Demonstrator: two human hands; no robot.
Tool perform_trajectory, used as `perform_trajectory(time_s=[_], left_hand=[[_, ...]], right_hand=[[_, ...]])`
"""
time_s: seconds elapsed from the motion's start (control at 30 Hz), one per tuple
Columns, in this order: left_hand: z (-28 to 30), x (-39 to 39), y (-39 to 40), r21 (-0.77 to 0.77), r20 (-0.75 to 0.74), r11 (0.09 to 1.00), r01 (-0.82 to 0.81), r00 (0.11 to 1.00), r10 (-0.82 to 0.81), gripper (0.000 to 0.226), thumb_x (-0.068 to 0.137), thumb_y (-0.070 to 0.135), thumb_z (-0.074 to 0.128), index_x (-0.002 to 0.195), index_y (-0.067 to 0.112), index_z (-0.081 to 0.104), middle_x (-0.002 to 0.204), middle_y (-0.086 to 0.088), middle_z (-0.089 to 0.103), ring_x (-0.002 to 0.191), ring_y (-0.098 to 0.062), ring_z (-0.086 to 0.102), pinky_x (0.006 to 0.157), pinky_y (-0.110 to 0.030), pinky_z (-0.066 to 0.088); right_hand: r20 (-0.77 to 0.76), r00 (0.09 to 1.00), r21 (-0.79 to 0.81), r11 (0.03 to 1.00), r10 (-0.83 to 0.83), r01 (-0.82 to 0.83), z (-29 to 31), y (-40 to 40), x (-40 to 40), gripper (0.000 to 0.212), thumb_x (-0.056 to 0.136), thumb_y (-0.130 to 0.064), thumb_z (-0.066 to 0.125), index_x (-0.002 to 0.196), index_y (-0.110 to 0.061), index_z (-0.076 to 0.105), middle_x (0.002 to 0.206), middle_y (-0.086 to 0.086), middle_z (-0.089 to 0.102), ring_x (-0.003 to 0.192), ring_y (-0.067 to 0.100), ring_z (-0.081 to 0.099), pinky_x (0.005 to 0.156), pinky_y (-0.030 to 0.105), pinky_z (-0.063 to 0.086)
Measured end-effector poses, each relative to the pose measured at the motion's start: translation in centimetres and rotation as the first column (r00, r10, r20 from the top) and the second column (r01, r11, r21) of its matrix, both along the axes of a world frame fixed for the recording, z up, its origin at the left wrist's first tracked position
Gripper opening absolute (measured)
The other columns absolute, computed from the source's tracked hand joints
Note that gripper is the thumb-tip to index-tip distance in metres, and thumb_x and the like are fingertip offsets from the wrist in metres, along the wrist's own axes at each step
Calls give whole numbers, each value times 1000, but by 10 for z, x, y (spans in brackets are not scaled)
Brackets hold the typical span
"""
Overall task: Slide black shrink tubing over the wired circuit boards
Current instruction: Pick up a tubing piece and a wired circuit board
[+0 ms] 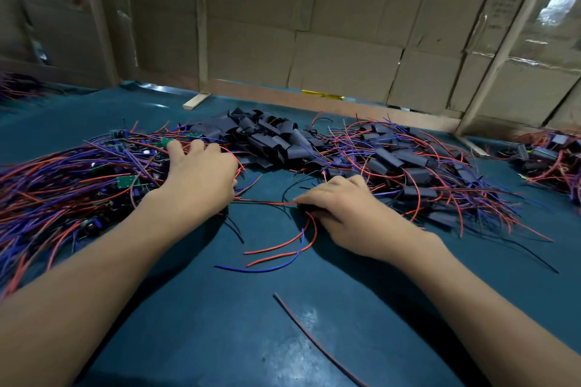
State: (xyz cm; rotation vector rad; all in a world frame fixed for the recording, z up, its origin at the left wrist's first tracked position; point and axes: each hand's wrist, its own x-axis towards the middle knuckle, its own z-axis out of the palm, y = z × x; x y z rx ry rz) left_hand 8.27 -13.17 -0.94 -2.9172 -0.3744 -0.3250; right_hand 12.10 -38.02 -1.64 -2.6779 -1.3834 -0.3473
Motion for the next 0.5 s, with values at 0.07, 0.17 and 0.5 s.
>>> perform_trajectory(time_s=[0.07, 0.17, 0.5], left_hand=[[3, -2, 1, -26, 15, 1000, 7, 1000, -6, 16, 97, 38, 55, 99, 23, 60, 117, -7, 57, 118, -34, 45, 101, -56, 25], [6, -5, -2, -40, 30, 999, 6, 1000, -5, 12, 94, 30, 50, 87, 20, 52, 108, -7, 58, 111, -33, 47, 100, -54, 26], [17, -16, -15, -63, 570, 962, 265, 801, -183, 18, 97, 29, 54, 102, 13, 61, 104, -11, 55, 94, -36, 50, 79, -48, 36]], right_hand=[[25, 1000, 71, 997, -1, -1, 3, -6, 0, 32, 102, -25, 57, 133, -30, 64, 121, -11, 68, 115, 20, 53, 94, 35, 24], [13, 1000, 268, 963, -20, 16, 4, -12, -1, 26, 99, -21, 63, 124, -24, 70, 115, -12, 70, 110, 17, 58, 96, 36, 26], [-147, 989, 725, 676, -34, 131, 10, -13, -5, 23, 90, -14, 51, 107, -18, 67, 90, -14, 70, 80, 7, 63, 75, 29, 48]])
